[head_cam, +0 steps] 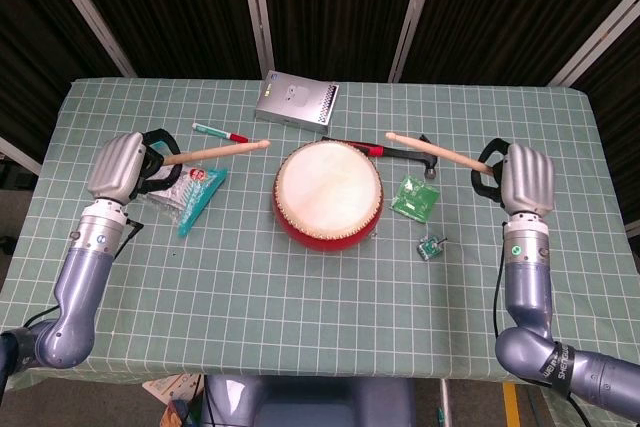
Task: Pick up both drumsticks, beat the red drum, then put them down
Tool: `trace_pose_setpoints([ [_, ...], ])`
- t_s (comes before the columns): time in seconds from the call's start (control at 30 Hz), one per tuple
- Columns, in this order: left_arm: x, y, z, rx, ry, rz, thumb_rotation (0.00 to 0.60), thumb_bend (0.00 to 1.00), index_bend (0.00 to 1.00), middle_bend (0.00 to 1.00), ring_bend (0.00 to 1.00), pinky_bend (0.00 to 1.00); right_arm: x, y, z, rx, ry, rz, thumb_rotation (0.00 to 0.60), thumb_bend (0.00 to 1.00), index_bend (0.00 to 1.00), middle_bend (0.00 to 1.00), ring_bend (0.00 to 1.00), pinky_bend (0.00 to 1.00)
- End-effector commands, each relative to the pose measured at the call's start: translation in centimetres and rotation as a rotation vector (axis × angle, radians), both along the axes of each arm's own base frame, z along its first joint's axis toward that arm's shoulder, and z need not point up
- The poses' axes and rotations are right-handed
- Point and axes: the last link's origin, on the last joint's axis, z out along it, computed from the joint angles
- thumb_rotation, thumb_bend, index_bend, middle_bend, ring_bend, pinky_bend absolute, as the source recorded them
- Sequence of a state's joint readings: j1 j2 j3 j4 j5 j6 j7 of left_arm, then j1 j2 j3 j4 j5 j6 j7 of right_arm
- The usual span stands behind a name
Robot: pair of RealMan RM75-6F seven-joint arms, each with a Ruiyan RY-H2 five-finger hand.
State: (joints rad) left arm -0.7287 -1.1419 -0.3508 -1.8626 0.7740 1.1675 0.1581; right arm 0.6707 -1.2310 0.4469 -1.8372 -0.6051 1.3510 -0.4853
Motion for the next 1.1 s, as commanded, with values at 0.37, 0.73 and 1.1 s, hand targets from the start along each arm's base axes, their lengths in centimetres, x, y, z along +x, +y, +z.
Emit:
trace_pose_setpoints([
  [0.37,-2.4,-1.5,2.3,0.035,-0.1,0.023,0.6,0.59,0.8,1.0,1.0,1.0,2.5,-0.2,-2.4,0.015,-0.008,0.051,0.6,0.52,0.93,1.0,1.0,1.0],
  [0.73,-2.3,-1.5,3.1,0.033,-0.127,0.015,0.6,0.59,0.8,1.0,1.0,1.0,4.0,0.0,-9.8,0.199,0.236,0.087,0.6,0.52,0.93,1.0,1.0,1.0],
  [1.1,-2.9,-1.3,3.8,0.029,-0.138,0.034,0.6,0.59,0.8,1.0,1.0,1.0,5.2,0.5,-14.6,0.188,0.814,0.217,0.6,0.52,0.93,1.0,1.0,1.0],
])
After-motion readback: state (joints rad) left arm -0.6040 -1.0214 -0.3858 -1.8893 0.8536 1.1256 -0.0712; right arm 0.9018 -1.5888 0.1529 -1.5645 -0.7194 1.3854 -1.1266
